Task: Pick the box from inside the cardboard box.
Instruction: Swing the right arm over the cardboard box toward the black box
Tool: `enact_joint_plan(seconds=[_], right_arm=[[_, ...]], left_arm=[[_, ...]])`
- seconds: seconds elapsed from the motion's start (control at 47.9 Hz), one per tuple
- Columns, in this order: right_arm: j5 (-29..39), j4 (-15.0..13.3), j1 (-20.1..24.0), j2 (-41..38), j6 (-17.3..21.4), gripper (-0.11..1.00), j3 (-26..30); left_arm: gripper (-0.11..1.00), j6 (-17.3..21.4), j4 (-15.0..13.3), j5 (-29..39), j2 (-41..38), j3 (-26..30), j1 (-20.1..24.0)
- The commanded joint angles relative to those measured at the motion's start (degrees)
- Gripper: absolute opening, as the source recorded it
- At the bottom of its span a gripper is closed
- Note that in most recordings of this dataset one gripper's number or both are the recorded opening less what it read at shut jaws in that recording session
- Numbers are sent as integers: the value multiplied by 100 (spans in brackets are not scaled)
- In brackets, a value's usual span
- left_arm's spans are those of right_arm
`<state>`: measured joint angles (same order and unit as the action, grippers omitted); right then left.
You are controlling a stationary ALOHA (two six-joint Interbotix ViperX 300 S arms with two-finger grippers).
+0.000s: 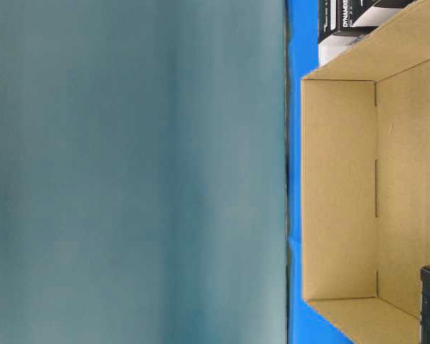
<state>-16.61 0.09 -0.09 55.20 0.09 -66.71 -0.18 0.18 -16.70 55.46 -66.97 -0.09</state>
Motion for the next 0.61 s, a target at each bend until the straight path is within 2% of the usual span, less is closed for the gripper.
enact_joint_plan(seconds=[0.0,0.063,0.084,0.146,0.271,0.585], right_arm=[[-18,88,53,-62,88,14,53],[141,413,53,-97,193,14,88],[290,598,53,-123,290,12,114],[668,844,44,-202,483,5,167],[1248,879,62,-360,765,2,316],[2733,879,35,-1204,976,2,1257]], left_arm=[[14,-53,62,114,-44,185,-35],[8,-70,62,369,-26,299,-35],[5,-70,62,475,-9,334,-44],[-2,-70,62,791,9,457,-44],[-6,-79,62,1239,9,642,-97],[-6,-290,62,1406,18,773,-185]])
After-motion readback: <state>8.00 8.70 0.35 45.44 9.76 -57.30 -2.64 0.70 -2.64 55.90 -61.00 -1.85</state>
